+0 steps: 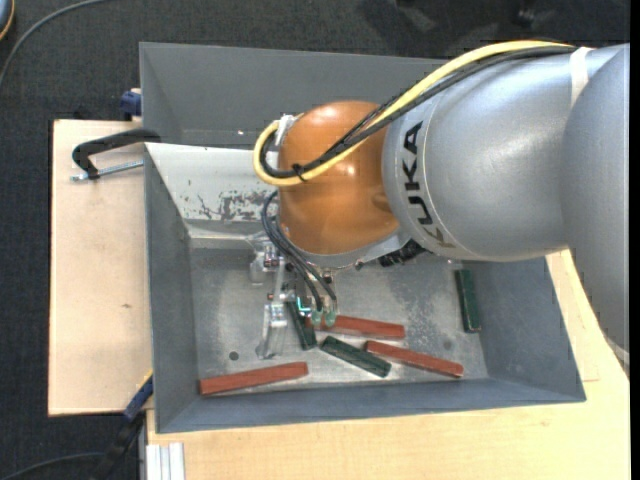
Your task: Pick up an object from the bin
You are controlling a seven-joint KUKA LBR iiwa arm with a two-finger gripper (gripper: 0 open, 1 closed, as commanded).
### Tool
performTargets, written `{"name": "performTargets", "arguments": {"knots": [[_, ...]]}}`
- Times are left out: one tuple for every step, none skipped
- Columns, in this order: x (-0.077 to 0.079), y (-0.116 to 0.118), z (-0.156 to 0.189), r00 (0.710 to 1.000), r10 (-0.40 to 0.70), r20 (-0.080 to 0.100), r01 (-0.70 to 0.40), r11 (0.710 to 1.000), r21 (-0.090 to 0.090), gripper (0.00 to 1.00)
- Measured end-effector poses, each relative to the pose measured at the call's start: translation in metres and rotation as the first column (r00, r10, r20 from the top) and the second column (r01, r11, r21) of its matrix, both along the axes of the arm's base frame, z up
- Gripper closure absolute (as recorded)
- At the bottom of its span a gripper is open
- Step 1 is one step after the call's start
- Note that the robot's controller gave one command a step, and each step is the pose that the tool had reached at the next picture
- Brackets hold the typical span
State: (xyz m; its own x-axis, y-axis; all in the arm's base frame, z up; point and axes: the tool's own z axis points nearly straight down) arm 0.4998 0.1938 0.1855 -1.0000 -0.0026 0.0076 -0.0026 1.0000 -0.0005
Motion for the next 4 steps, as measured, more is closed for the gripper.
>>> {"name": "performTargets", "arguments": {"knots": [[0.005,-0.045,-0.119,1.000,0.003,0.001,-0.003,1.000,-0.001,0.00],[0.038,-0.117,-0.114,0.995,-0.103,0.015,0.103,0.995,0.000,0.00],[0.037,-0.112,-0.114,0.995,-0.097,0.012,0.097,0.995,0.003,1.00],[0.037,-0.147,0.015,0.999,-0.042,0.021,0.042,0.999,0.002,1.00]]}}
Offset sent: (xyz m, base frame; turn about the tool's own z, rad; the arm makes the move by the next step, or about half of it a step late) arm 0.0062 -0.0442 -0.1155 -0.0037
